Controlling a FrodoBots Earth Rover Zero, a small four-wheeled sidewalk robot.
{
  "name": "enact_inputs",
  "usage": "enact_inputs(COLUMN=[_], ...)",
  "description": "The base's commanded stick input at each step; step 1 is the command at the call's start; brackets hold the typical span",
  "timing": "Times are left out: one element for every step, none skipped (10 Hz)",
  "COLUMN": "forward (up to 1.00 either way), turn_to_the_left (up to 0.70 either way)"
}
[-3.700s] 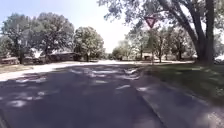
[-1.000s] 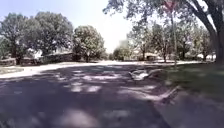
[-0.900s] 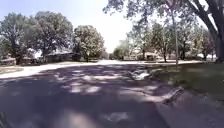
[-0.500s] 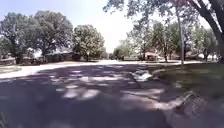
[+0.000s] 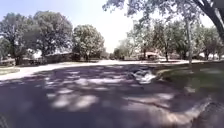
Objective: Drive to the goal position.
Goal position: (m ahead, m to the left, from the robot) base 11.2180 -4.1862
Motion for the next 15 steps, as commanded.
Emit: enact_inputs(forward=[0.7,0.7,0.7,0.7,0.7,0.7,0.7,0.7,0.7,0.7,0.7,0.7,0.7,0.7,0.7], turn_to_the_left=[0.0,0.0,0.0,0.0,0.0,0.0,0.0,0.0,0.0,0.0,0.0,0.0,0.0,0.0,0.0])
